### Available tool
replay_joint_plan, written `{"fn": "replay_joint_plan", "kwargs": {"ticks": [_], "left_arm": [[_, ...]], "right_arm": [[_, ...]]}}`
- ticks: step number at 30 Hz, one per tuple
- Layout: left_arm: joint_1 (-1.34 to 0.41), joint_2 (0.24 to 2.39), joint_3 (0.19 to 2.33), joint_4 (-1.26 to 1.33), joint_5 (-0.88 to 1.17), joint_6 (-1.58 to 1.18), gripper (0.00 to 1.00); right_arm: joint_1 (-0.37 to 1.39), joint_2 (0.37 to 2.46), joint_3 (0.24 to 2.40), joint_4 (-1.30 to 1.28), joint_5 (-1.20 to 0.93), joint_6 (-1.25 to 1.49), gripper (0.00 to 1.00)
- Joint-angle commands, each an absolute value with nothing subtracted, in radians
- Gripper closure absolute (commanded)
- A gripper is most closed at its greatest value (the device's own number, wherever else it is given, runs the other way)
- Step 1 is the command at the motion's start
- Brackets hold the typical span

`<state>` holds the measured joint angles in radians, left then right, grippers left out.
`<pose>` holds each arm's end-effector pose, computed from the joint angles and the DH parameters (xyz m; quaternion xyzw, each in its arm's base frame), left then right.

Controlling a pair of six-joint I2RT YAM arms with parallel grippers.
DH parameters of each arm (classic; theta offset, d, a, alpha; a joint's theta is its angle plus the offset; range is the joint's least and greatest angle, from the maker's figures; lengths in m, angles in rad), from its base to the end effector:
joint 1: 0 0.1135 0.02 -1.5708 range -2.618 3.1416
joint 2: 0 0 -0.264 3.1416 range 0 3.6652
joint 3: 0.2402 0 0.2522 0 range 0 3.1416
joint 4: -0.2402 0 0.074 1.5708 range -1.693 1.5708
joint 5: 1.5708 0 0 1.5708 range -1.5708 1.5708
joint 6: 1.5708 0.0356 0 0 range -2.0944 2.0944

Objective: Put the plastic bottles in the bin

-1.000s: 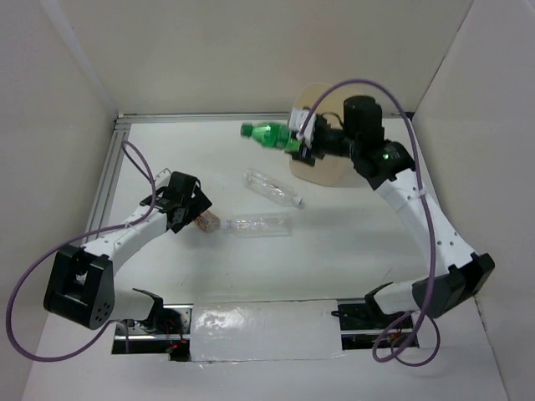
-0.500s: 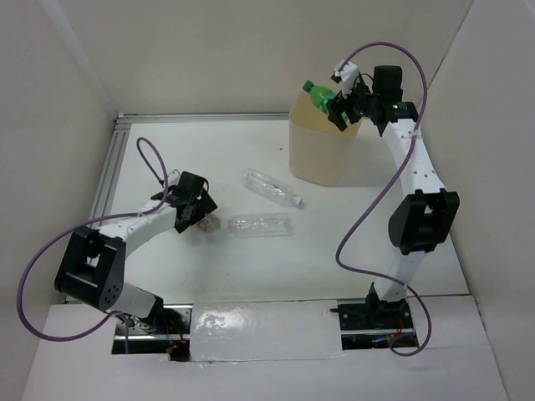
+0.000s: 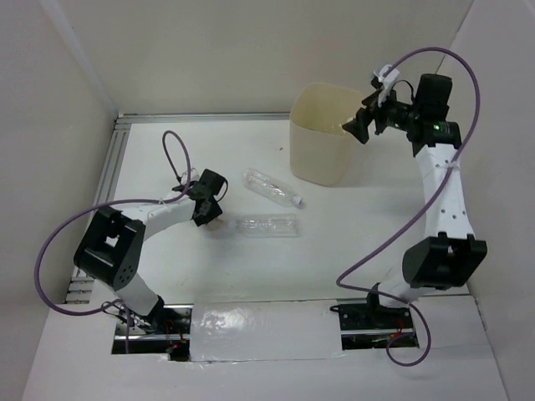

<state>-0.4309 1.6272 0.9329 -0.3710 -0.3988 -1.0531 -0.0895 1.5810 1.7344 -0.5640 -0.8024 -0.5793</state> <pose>0.2904 -0.1183 0.1730 -0.3377 0.8883 -0.0243 0.3103 0.3470 -0.0054 0.4348 -0.3943 0.6951 0.1429 0.5838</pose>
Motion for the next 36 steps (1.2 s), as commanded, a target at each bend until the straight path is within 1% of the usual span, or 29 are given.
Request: {"fn": "replay_joint_plan", "kwargs": {"ticks": [1,3,4,5,6,7,9,10,11,12,13,14,15,16,17,18,19,20,21,22,24,25,27,28,29,31,32,33,36], "left_arm": [[-0.491,1.533,0.998,-0.432,-0.471,-1.034,0.73],[-0.553,1.427,1.056,-0.465,-0.517,-0.985,0.84],[-0.570,1.395,1.081,-0.465,-0.517,-0.964,0.87],[-0.603,1.372,1.109,-0.465,-0.526,-0.922,0.88],[-0.615,1.352,1.165,-0.440,-0.526,-0.893,0.90],[-0.627,1.341,1.198,-0.419,-0.517,-0.868,0.91],[-0.652,1.341,1.286,-0.306,-0.462,-0.787,0.92],[-0.652,1.353,1.310,-0.245,-0.425,-0.757,0.92],[-0.666,1.383,1.330,-0.174,-0.352,-0.705,0.94],[-0.666,1.406,1.372,-0.110,-0.315,-0.681,0.94],[-0.676,1.472,1.440,0.064,-0.246,-0.634,0.94],[-0.676,1.473,1.440,0.066,-0.245,-0.634,0.94],[-0.689,1.561,1.487,0.096,-0.191,-0.612,0.94],[-0.689,1.610,1.594,0.125,-0.169,-0.600,0.94],[-0.701,1.658,1.652,0.159,-0.169,-0.600,0.94],[-0.710,1.752,1.764,0.176,-0.131,-0.579,0.94],[-0.710,1.796,1.813,0.199,-0.130,-0.578,0.94],[-0.722,1.836,1.859,0.219,-0.130,-0.566,0.94],[-0.723,1.874,1.902,0.253,-0.130,-0.566,0.94],[-0.732,1.911,1.966,0.280,-0.130,-0.566,0.91],[-0.732,2.005,2.018,0.346,-0.156,-0.575,0.89],[-0.742,2.079,2.098,0.347,-0.172,-0.575,0.81],[-0.752,2.175,2.234,0.208,-0.228,-0.551,0.72],[-0.752,2.219,2.353,0.168,-0.229,-0.528,0.67],[-0.752,2.276,2.387,0.138,-0.241,-0.528,0.46],[-0.752,2.287,2.378,0.124,-0.251,-0.505,0.16],[-0.752,2.278,2.358,0.136,-0.252,-0.505,0.04],[-0.752,2.257,2.340,0.147,-0.252,-0.505,0.00],[-0.752,2.232,2.336,0.158,-0.261,-0.485,0.00]], "right_arm": [[-0.123,1.444,1.642,-0.650,-1.033,-0.691,0.04],[-0.132,1.351,1.532,-0.763,-1.115,-0.916,0.35],[-0.132,1.310,1.473,-0.764,-1.115,-0.975,0.53],[-0.132,1.266,1.406,-0.737,-1.115,-0.991,0.81],[-0.132,1.167,1.332,-0.685,-1.095,-0.964,0.92],[-0.132,1.120,1.195,-0.575,-1.076,-0.930,1.00],[-0.132,1.018,1.094,-0.548,-1.043,-0.929,1.00],[-0.132,0.996,1.033,-0.570,-1.043,-0.943,0.88],[-0.132,0.980,1.011,-0.599,-1.043,-0.984,0.63],[-0.132,0.957,0.993,-0.623,-1.043,-0.985,0.33],[-0.132,0.947,0.962,-0.696,-1.043,-1.009,0.00],[-0.132,0.946,0.962,-0.696,-1.043,-1.009,0.00],[-0.132,0.936,0.962,-0.719,-1.043,-1.032,0.00],[-0.132,0.927,0.947,-0.742,-1.043,-1.051,0.00],[-0.143,0.916,0.931,-0.782,-1.043,-1.071,0.06],[-0.143,0.898,0.920,-0.799,-1.032,-1.103,0.17],[-0.143,0.888,0.911,-0.808,-1.022,-1.103,0.33],[-0.143,0.888,0.890,-0.819,-1.022,-1.103,0.53],[-0.143,0.878,0.879,-0.819,-1.011,-1.112,0.83],[-0.143,0.868,0.868,-0.833,-1.002,-1.127,0.89],[-0.143,0.858,0.830,-0.833,-0.993,-1.127,0.89],[-0.143,0.848,0.819,-0.833,-0.992,-1.127,0.88],[-0.143,0.835,0.801,-0.833,-0.992,-1.117,0.81],[-0.143,0.824,0.787,-0.822,-0.992,-1.117,0.71],[-0.143,0.824,0.778,-0.822,-0.982,-1.117,0.60],[-0.143,0.813,0.778,-0.795,-0.971,-1.095,0.28],[-0.143,0.804,0.766,-0.784,-0.971,-1.095,0.12],[-0.143,0.804,0.756,-0.770,-0.971,-1.095,0.10],[-0.143,0.825,0.735,-0.752,-1.023,-1.158,0.07]]}}
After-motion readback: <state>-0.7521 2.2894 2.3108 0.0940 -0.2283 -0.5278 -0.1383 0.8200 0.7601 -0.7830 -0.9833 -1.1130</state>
